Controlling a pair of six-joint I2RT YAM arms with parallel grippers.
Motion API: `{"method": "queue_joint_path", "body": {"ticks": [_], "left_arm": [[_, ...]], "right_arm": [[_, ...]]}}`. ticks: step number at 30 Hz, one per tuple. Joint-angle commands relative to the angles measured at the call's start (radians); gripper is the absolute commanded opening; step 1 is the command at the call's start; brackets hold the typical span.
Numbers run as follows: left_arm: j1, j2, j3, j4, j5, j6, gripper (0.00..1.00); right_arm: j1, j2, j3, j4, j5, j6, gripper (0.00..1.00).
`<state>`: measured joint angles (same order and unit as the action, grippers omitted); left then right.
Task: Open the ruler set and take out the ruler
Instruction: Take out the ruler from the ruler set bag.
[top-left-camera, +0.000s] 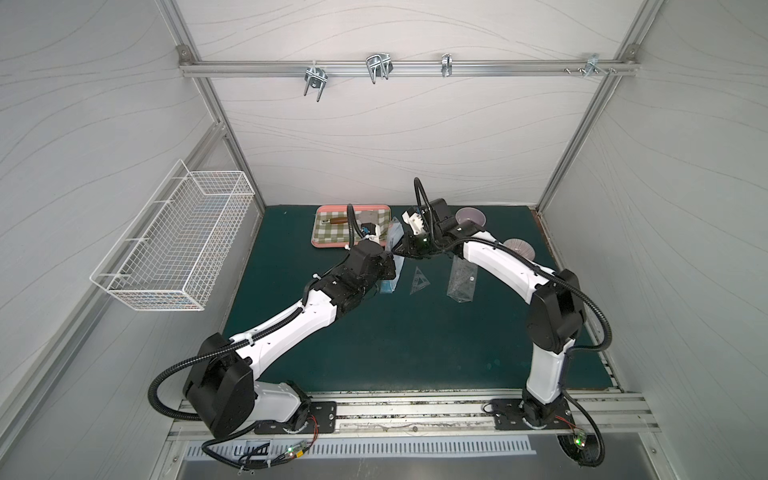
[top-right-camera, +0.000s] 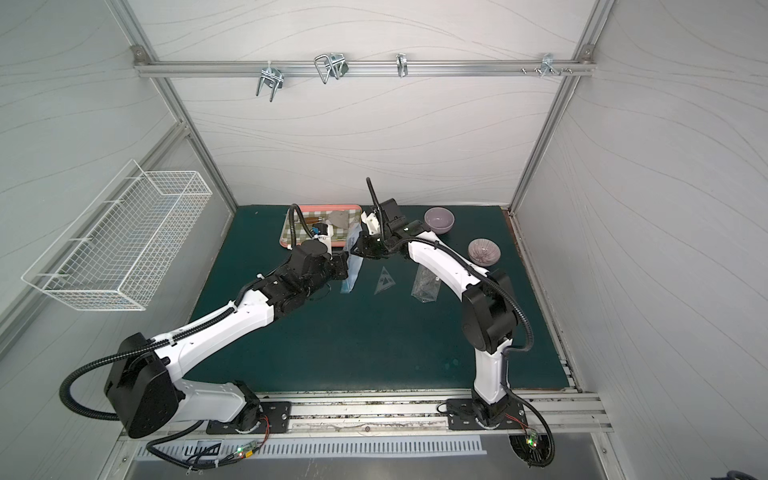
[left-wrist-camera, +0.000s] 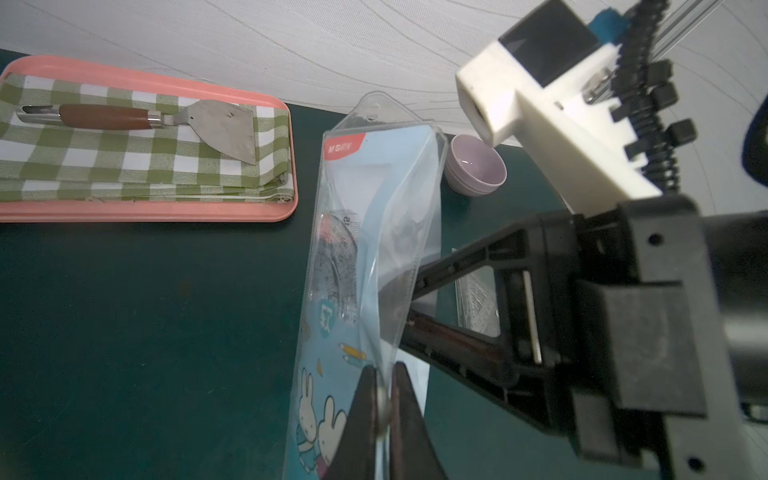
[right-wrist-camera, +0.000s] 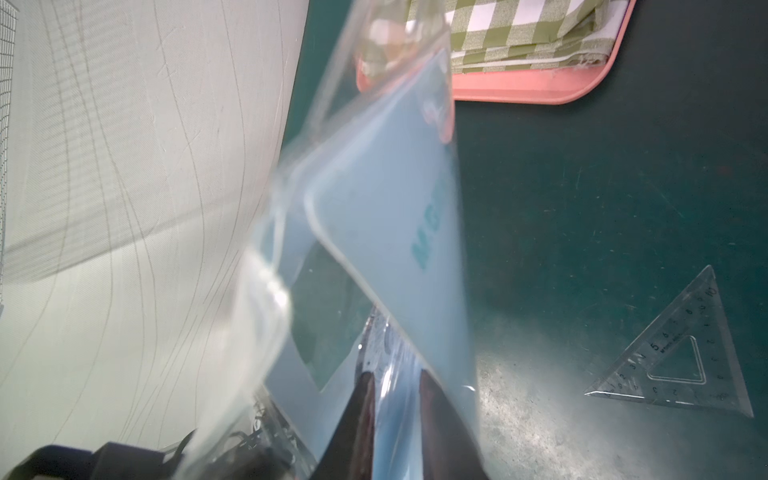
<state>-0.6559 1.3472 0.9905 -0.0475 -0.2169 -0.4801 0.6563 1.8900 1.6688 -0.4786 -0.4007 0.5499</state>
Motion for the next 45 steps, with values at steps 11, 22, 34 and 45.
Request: {"method": "queue_joint_path", "body": {"ticks": [11, 22, 34, 45], "left_arm": [[-0.004, -0.003, 0.009, 0.049, -0.037, -0.003, 0.00], [-0.025, 0.015, 0.028, 0.065, -0.014, -0.003, 0.00], [-0.034, 0.012, 0.027, 0.080, -0.021, 0.001, 0.00], [-0.034, 0.009, 0.025, 0.083, -0.032, 0.011, 0.00]], "right_arm": [[-0.018, -0.089, -0.043, 0.044, -0.007, 0.018, 0.23], [-0.001, -0.026, 0.011, 0.038, -0.013, 0.032, 0.23], [0.023, 0.031, 0.090, -0.068, 0.063, -0.013, 0.24], [0.054, 0.069, 0.141, -0.123, 0.097, -0.049, 0.23]]}}
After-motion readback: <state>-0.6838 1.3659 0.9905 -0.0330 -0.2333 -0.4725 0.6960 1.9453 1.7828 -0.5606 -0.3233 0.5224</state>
